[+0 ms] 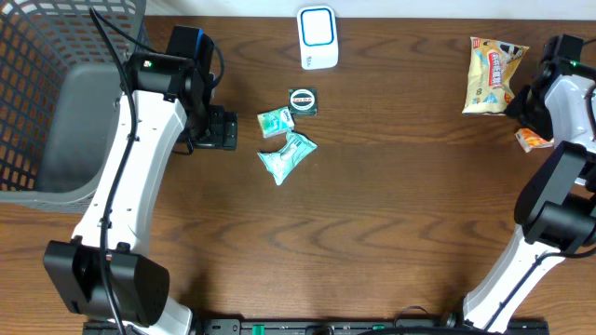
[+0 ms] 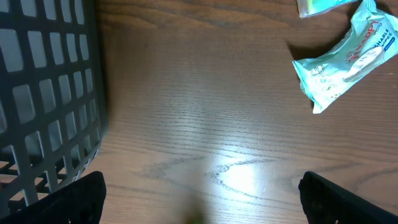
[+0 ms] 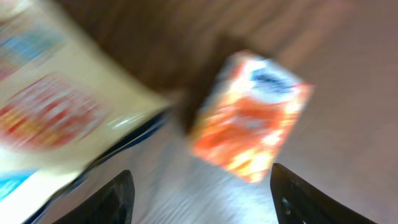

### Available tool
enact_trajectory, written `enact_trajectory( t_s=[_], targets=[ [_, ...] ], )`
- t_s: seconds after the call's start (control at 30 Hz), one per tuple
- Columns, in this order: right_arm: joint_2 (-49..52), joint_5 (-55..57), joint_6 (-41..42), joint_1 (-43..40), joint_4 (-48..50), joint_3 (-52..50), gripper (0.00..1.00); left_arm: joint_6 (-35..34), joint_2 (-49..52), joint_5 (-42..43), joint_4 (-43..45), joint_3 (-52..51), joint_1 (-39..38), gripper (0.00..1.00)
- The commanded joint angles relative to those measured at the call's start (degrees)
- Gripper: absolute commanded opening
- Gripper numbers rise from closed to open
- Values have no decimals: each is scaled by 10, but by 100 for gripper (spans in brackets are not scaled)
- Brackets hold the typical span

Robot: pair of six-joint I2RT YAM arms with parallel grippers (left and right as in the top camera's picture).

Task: Scan the item barcode
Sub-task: 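Move the right gripper left toward the green wipes packs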

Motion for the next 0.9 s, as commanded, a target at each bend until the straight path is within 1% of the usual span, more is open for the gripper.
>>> enact_trajectory(
  t_s=[0.0,0.07,0.1,0.2,0.33,0.37,0.4,0.47,0.53,0.63,0.67,0.73,0.87],
  targets=[
    [8,-160,-71,24,2,0,56,-5,2,-9,0,-2,2,98],
    [8,-231,-75,34,8,0,54,-5,2,-9,0,-2,2,98],
    [8,-255,-83,39,11,0,51,-5,2,-9,0,-2,2,98],
    [6,-335,-114,57,20,0,50,-5,2,-9,0,-2,2,98],
    [4,-440,-137,85,23,0,56,-5,2,-9,0,-2,2,98],
    [4,-493,-137,99,23,0,63,-5,2,-9,0,-2,2,98],
    [4,-518,-137,108,23,0,66,-5,2,-9,0,-2,2,98],
    [4,-545,-137,127,28,0,65,-5,2,-9,0,-2,2,98],
    [4,-546,-137,150,39,0,63,-5,2,-9,0,-2,2,98],
    [4,-530,-137,191,50,0,63,-5,2,-9,0,-2,2,98],
    [4,-517,-137,207,56,-1,63,-5,2,-9,0,-2,2,98],
    [4,-484,-135,236,66,-1,66,-5,2,-9,0,-2,2,98],
    [5,-403,-94,294,96,-1,66,-5,2,-9,0,-2,2,98]
  ],
)
